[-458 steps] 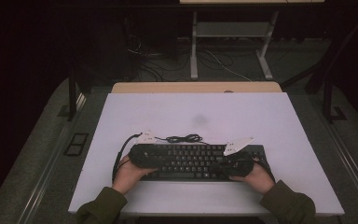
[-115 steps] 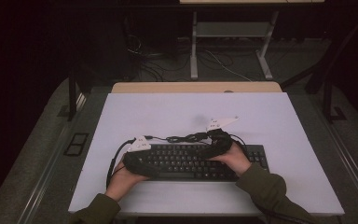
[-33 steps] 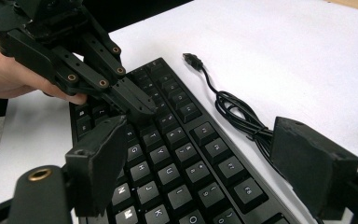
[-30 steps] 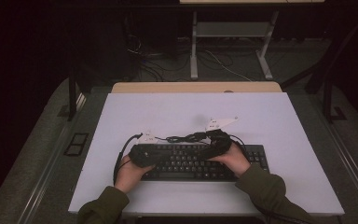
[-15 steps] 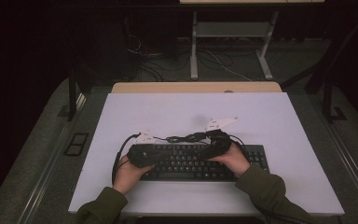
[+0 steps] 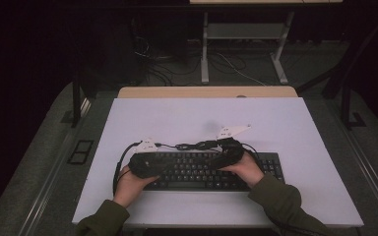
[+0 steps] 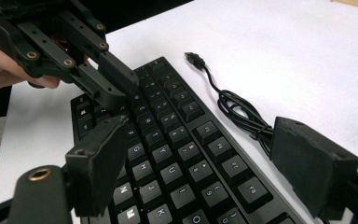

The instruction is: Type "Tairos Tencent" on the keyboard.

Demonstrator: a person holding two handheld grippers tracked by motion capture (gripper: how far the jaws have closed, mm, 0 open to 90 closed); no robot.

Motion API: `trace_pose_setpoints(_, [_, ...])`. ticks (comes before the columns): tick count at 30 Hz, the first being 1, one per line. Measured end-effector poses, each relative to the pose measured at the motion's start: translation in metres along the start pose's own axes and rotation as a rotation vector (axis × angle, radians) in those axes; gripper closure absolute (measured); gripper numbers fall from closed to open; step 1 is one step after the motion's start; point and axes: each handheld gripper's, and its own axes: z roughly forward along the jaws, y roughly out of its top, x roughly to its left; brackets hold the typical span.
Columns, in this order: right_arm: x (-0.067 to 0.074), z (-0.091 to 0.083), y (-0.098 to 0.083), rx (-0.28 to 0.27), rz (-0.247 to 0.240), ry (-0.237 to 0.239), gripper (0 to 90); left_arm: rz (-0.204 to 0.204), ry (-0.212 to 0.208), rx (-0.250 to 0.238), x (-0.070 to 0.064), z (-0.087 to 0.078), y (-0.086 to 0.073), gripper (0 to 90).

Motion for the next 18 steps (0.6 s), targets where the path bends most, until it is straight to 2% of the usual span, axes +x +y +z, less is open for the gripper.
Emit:
trace_pose_setpoints(7, [-0.0005,-0.0018,-0.0016,0.003,0.001,-0.006,18.9,-0.007,-0.011,-0.009,0.0027,-0.0053,-0.0042,58.9])
trace_pose_setpoints(11, [-0.001,-0.0033,-0.0019,0.004,0.004,-0.007,19.1,-0.013,-0.021,-0.018,0.003,-0.0069,-0.0064,41.6])
trace_pose_setpoints(14, [-0.0016,-0.0047,-0.0031,0.009,0.002,-0.012,21.2,-0.009,-0.005,-0.019,0.0024,-0.0056,-0.0067,29.2])
trace_pose_setpoints(18, [-0.0022,-0.0069,-0.0035,0.017,0.004,-0.012,24.0,-0.003,-0.003,-0.015,0.0021,-0.0035,-0.0072,21.1])
